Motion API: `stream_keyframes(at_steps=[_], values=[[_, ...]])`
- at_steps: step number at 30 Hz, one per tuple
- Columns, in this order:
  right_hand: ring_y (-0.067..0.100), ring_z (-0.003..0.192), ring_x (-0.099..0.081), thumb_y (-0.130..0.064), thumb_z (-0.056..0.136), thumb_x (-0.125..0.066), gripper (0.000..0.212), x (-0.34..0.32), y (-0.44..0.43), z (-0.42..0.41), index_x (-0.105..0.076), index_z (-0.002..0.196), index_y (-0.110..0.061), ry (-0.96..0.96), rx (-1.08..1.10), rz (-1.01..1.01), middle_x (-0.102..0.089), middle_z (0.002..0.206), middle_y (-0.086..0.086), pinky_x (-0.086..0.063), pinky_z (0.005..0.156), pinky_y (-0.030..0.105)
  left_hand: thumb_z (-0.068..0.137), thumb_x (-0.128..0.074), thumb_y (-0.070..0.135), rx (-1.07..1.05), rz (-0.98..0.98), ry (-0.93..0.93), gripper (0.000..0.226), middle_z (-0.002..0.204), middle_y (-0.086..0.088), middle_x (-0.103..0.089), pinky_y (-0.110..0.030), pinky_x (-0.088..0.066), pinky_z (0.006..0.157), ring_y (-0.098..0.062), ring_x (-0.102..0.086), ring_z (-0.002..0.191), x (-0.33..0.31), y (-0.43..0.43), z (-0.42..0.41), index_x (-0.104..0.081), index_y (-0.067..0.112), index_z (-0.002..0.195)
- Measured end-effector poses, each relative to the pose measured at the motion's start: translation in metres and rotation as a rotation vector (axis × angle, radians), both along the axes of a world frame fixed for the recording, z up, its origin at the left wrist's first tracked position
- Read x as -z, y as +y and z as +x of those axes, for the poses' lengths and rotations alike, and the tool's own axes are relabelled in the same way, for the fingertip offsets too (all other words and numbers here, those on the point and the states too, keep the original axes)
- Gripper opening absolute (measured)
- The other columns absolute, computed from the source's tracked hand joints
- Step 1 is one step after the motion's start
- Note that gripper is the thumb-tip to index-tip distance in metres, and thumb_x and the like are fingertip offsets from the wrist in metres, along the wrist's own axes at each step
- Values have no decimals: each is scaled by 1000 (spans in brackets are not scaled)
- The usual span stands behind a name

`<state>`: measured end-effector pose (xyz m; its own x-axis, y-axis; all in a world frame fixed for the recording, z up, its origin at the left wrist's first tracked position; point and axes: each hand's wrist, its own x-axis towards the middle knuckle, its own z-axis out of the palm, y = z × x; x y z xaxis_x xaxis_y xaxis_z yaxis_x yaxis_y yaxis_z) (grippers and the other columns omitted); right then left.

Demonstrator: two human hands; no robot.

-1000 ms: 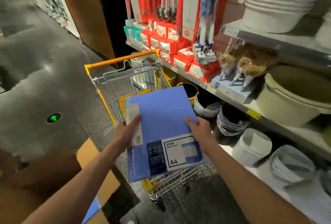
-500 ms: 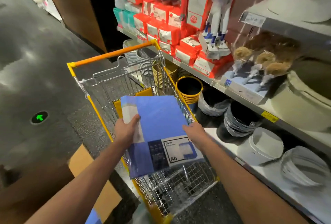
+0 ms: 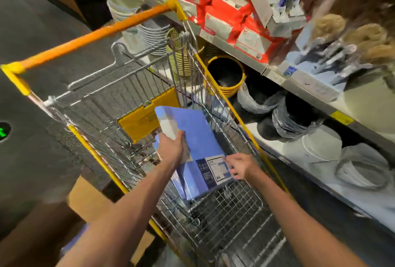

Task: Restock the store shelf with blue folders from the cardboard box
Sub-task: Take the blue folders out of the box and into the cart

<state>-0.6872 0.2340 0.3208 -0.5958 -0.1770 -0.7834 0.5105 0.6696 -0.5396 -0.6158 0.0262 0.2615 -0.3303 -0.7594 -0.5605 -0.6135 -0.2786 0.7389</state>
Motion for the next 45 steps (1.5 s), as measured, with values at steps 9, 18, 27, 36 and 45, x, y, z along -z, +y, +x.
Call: stream_keyframes(at_steps=[9,18,27,36,45], values=[[24,96,-66,-27,104,-53,35,7,-29,-13,-57,130,-5,-47,55,-37,-66,118,13,-56,81,35,104,-51,39,431,-114,-236,67,118,-27,-66,-42,-45,84,-44,-60,114,41,7,-62,-32,-15,139],[38,110,-65,-26,103,-52,38,10,-27,-25,-57,131,-2,-14,10,39,-67,119,21,-54,96,50,91,-31,78,866,-294,-501,81,68,-2,-70,-28,-48,63,-22,-71,66,57,6,-64,-73,9,92],[25,89,-64,-30,98,-58,29,6,-22,-19,-65,117,-9,118,-92,76,-70,104,11,-56,92,50,105,-34,53,954,-262,-311,61,70,-10,-71,-42,-62,69,-25,-70,63,27,7,-33,-60,11,68],[28,101,-67,-27,97,-55,22,-33,-9,18,-68,107,-13,326,-297,-66,-70,108,7,-55,91,50,102,-43,54,606,-316,-73,36,74,5,-74,-33,-59,69,-11,-70,56,-51,32,32,-58,22,93],[26,98,-68,-33,99,-53,24,-75,29,118,-65,109,-14,390,-576,-343,-70,108,6,-56,83,46,103,-55,30,117,-500,112,20,75,4,-68,-35,-55,58,-16,-68,60,-125,133,182,-60,18,87]])
